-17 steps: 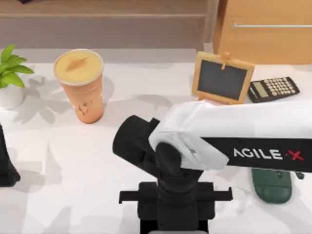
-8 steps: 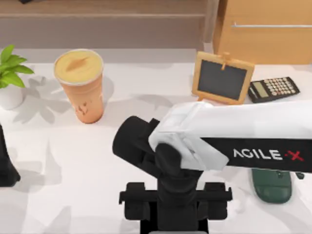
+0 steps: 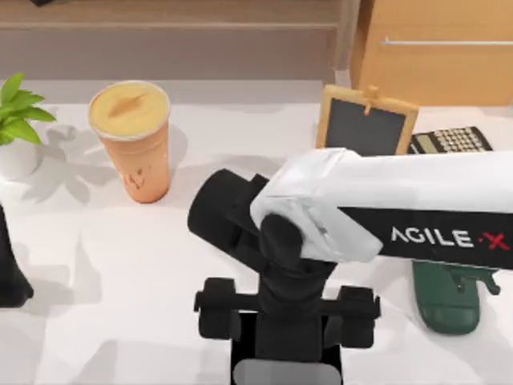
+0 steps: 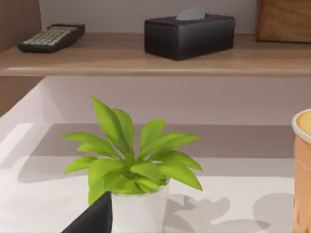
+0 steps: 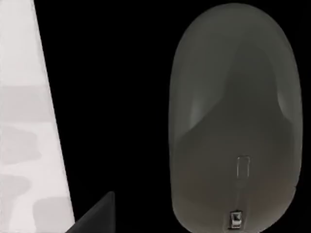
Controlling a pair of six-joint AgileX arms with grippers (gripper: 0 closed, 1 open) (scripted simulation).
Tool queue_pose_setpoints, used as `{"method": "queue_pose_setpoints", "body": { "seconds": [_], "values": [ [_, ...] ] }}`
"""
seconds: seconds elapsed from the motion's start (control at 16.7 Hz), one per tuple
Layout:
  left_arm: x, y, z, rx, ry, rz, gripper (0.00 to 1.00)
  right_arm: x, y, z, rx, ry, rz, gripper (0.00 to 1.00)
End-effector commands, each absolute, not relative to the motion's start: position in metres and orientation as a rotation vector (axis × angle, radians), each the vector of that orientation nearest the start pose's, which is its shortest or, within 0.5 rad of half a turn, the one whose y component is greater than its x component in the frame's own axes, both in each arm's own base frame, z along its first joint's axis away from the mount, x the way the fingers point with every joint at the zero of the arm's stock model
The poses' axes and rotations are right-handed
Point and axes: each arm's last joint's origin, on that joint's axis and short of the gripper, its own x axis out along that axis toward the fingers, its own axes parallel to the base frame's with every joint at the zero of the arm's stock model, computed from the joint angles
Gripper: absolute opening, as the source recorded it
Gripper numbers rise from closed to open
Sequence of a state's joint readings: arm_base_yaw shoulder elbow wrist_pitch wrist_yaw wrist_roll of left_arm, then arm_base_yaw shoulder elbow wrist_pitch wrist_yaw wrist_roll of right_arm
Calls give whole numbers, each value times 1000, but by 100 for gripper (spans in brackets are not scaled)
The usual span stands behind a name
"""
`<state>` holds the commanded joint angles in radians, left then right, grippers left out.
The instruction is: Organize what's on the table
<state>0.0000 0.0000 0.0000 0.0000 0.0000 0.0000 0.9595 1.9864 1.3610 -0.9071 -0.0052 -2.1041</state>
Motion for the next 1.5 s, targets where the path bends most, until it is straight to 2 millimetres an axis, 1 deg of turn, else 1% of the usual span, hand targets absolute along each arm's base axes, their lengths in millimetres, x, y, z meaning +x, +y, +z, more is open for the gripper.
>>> {"method": "queue_pose_setpoints", "body": {
  "seconds": [0.06, 0.18, 0.24, 0.3, 0.36, 0.42, 0.48, 0.54, 0.66, 0.72, 0.84, 0.96, 1.08, 1.14, 1.26, 1.38, 1.5],
  "values": [
    [106, -1, 160, 0, 0, 0, 100, 223, 303, 158, -2163, 63, 2080, 100],
    [106, -1, 160, 0, 0, 0, 100, 259, 291, 187, -2093, 137, 1886, 100],
    [106, -1, 160, 0, 0, 0, 100, 281, 280, 203, -2043, 189, 1773, 100],
    [106, -1, 160, 0, 0, 0, 100, 305, 263, 220, -1982, 252, 1654, 100],
    [106, -1, 160, 0, 0, 0, 100, 328, 241, 237, -1910, 324, 1532, 100],
    [106, -1, 160, 0, 0, 0, 100, 350, 214, 252, -1829, 406, 1411, 100],
    [106, -1, 160, 0, 0, 0, 100, 369, 183, 263, -1739, 496, 1295, 100],
    [106, -1, 160, 0, 0, 0, 100, 385, 150, 271, -1643, 591, 1187, 100],
    [106, -1, 160, 0, 0, 0, 100, 405, 80, 274, -1431, 791, 995, 100],
    [106, -1, 160, 0, 0, 0, 100, 410, 46, 271, -1315, 893, 907, 100],
    [106, -1, 160, 0, 0, 0, 100, 408, -22, 257, -1071, 1087, 738, 100],
    [106, -1, 160, 0, 0, 0, 100, 395, -83, 238, -824, 1254, 578, 100],
    [106, -1, 160, 0, 0, 0, 100, 376, -132, 216, -598, 1389, 444, 100],
    [106, -1, 160, 0, 0, 0, 100, 366, -150, 205, -500, 1442, 391, 100],
    [106, -1, 160, 0, 0, 0, 100, 349, -177, 186, -350, 1517, 310, 100],
    [106, -1, 160, 0, 0, 0, 100, 340, -189, 174, -274, 1551, 271, 100],
    [106, -1, 160, 0, 0, 0, 100, 340, -190, 173, -267, 1554, 268, 100]
  ]
}}
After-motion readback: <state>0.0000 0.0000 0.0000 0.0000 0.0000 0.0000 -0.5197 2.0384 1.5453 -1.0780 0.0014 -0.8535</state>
